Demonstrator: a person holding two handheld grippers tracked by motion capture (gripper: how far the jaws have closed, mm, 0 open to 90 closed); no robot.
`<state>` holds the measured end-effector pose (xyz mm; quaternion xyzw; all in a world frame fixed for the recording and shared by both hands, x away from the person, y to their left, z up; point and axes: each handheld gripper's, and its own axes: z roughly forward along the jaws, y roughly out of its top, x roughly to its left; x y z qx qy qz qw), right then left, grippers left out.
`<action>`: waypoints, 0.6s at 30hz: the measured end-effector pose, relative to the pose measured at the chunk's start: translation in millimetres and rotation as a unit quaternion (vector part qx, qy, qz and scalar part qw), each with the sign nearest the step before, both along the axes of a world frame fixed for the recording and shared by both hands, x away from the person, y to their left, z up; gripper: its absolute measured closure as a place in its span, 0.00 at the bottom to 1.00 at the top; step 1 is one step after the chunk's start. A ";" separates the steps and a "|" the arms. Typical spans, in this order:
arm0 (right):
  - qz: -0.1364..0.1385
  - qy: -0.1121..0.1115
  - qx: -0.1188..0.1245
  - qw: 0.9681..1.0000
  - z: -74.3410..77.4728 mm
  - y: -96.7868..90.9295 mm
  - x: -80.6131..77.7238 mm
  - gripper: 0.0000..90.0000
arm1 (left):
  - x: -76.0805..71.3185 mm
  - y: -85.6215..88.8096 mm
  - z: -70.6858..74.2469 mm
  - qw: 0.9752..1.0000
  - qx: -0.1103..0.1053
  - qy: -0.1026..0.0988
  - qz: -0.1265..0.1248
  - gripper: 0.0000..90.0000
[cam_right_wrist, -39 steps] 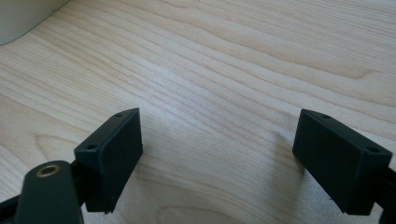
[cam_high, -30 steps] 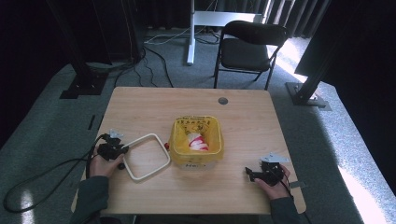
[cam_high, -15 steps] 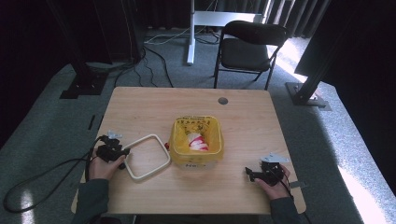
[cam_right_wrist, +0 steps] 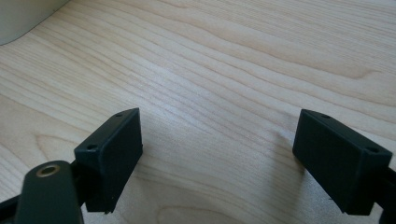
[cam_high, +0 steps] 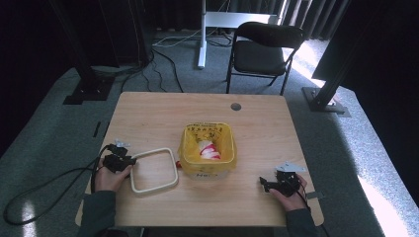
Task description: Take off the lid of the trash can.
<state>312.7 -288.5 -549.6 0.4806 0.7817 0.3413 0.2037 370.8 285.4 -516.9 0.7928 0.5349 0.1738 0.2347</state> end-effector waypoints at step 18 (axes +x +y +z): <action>0.000 0.000 -0.001 1.000 0.0 -0.2 -0.6 0.17 | -2.4 -18.9 14.5 0.999 -0.011 -0.041 -0.007 0.61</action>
